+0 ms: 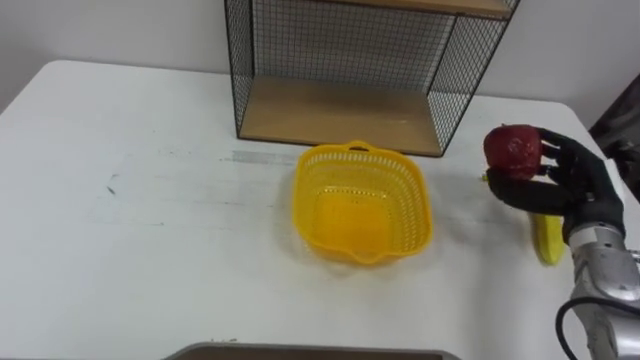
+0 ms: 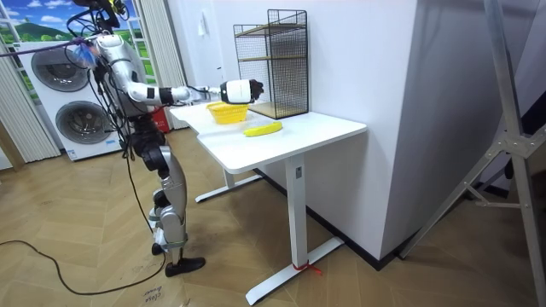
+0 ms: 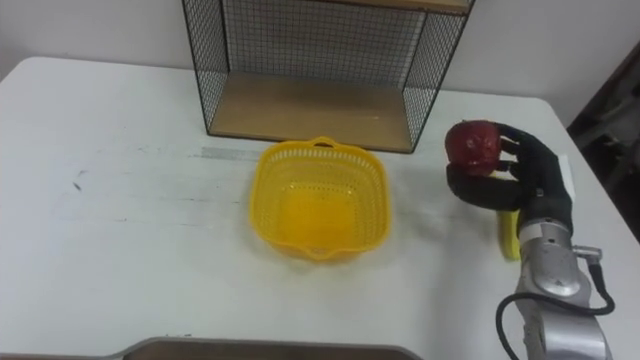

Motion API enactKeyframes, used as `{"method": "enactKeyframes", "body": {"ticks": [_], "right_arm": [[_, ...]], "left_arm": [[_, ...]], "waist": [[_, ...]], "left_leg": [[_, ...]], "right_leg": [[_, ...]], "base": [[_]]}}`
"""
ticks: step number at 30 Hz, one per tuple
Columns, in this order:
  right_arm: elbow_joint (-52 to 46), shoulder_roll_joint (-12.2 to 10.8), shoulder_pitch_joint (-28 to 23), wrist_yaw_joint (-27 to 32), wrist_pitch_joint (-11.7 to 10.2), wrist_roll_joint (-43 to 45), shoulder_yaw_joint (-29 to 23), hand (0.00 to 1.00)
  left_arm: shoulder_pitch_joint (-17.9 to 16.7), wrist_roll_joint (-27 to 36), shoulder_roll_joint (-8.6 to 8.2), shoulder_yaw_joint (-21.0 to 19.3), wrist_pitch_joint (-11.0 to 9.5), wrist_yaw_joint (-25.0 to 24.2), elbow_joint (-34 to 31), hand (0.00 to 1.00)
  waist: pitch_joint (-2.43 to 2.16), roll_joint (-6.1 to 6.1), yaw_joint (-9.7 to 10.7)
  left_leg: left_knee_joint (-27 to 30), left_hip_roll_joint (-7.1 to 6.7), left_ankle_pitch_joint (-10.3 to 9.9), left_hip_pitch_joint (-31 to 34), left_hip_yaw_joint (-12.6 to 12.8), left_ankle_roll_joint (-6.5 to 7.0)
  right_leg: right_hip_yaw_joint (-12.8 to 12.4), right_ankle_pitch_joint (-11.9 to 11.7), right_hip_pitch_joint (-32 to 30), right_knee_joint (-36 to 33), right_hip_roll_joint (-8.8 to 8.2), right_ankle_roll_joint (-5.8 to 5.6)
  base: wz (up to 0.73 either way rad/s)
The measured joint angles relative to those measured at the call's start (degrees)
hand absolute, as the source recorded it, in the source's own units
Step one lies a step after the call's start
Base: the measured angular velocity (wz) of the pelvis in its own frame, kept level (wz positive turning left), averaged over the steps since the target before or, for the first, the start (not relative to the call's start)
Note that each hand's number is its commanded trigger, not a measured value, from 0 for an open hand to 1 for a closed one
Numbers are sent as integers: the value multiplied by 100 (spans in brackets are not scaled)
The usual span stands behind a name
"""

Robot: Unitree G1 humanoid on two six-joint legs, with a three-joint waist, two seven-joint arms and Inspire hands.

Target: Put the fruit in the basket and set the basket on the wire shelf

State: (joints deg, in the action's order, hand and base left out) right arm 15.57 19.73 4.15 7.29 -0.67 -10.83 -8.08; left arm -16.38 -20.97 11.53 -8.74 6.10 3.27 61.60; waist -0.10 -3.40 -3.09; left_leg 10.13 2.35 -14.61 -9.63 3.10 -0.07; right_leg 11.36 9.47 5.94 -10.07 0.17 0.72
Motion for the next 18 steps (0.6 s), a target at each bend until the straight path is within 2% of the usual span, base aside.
{"method": "enactKeyframes", "body": {"ticks": [9,18], "right_arm": [[-1244,1,-60,-449,23,626,225,100],[-1439,9,-96,-1003,26,693,644,100]], "left_arm": [[20,4,-27,48,25,-22,27,0],[53,8,-30,95,5,-25,32,0]], "waist": [[-3,-6,-35],[-23,-55,-75]], "left_leg": [[-7,0,0,-5,6,0],[14,0,0,-6,4,1]], "right_leg": [[-29,2,-34,-52,-1,1],[-28,1,-37,-72,-2,2]], "base": [[0],[0]]}}
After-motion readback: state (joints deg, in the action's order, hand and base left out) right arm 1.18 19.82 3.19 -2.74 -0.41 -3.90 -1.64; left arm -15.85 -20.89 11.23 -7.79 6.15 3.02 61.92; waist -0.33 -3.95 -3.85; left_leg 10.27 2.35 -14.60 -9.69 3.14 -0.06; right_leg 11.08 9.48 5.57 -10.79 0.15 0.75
